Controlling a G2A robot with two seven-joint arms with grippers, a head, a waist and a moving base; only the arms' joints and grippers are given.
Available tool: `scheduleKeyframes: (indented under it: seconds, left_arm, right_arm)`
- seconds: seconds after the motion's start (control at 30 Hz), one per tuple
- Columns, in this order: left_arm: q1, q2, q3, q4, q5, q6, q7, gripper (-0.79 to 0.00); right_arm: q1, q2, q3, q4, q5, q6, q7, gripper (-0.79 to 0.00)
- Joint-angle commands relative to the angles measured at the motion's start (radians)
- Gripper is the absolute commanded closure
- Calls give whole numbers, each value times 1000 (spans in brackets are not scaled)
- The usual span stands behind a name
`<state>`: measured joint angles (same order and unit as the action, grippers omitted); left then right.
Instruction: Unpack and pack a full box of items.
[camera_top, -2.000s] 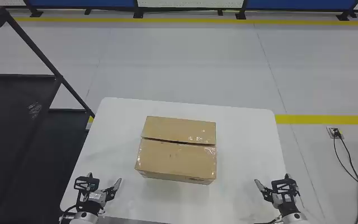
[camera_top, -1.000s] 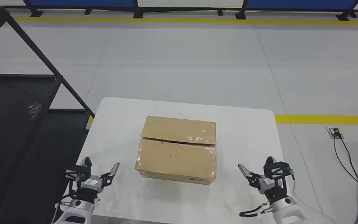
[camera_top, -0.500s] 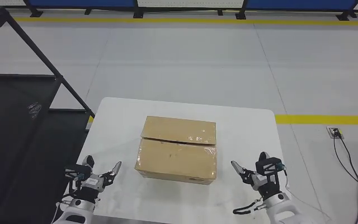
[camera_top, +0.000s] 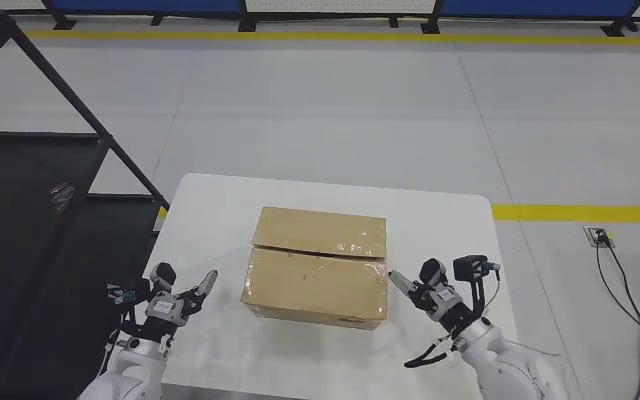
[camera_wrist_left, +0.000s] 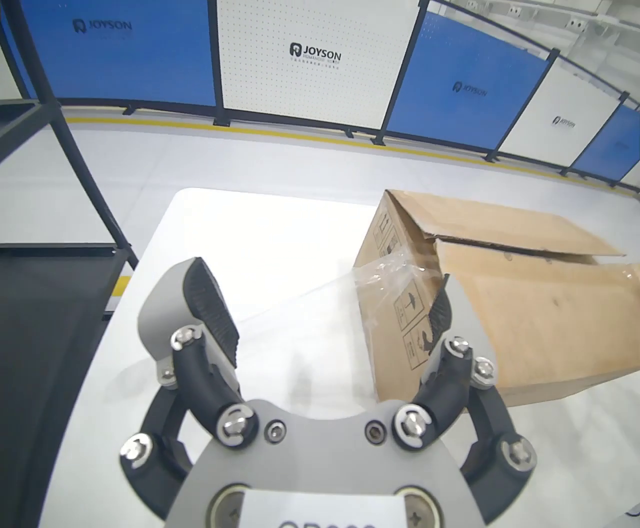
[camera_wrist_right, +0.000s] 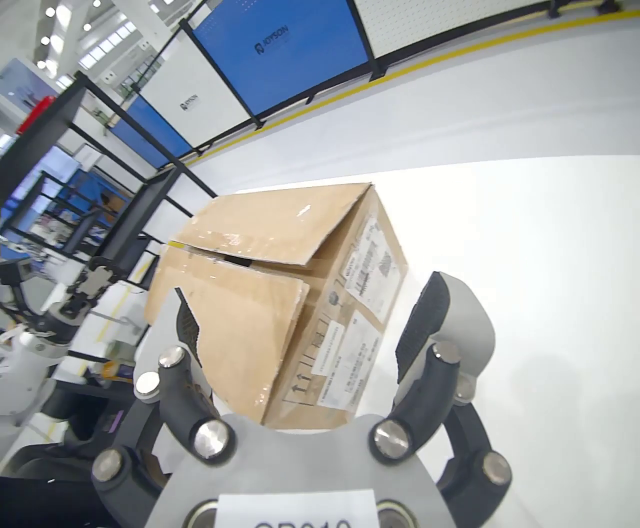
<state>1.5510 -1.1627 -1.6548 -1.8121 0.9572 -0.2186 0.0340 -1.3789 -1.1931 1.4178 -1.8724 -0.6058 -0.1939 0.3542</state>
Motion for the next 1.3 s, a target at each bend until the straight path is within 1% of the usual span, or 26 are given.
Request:
scheduleKeyframes:
  seconds: [0.0, 0.1, 0.23, 0.5, 0.7, 0.93, 1.07, 1.27]
  left_arm:
    - [-3, 0, -7, 4, -18, -6, 5, -785]
    - [-4, -1, -13, 7, -59, -35, 6, -785]
    - [2, -2, -18, 8, -80, -58, 19, -785]
    - [11, -3, -21, 2, -81, -63, 23, -785]
    - [13, -5, -19, -4, -81, -54, 21, -785]
    - [22, -7, -20, -20, -82, -48, 29, -785]
    - [29, -9, -20, -35, -91, -46, 37, -785]
    - [33, -10, -34, -53, -124, -70, 29, -785]
  right_arm:
    - [35, -1, -3, 34, 99, -18, 50, -785]
    - [86, -3, -20, 77, 190, -39, 113, -785]
    - [135, -6, -41, 126, 274, -55, 157, -785]
    - [192, -7, -51, 198, 422, -83, 235, -785]
    - [198, -3, -30, 212, 584, -132, 319, -785]
    - [193, 5, -1, 210, 734, -183, 412, -785]
    - [175, 13, 18, 173, 759, -233, 464, -785]
    - [128, 26, 42, 103, 779, -297, 553, -785]
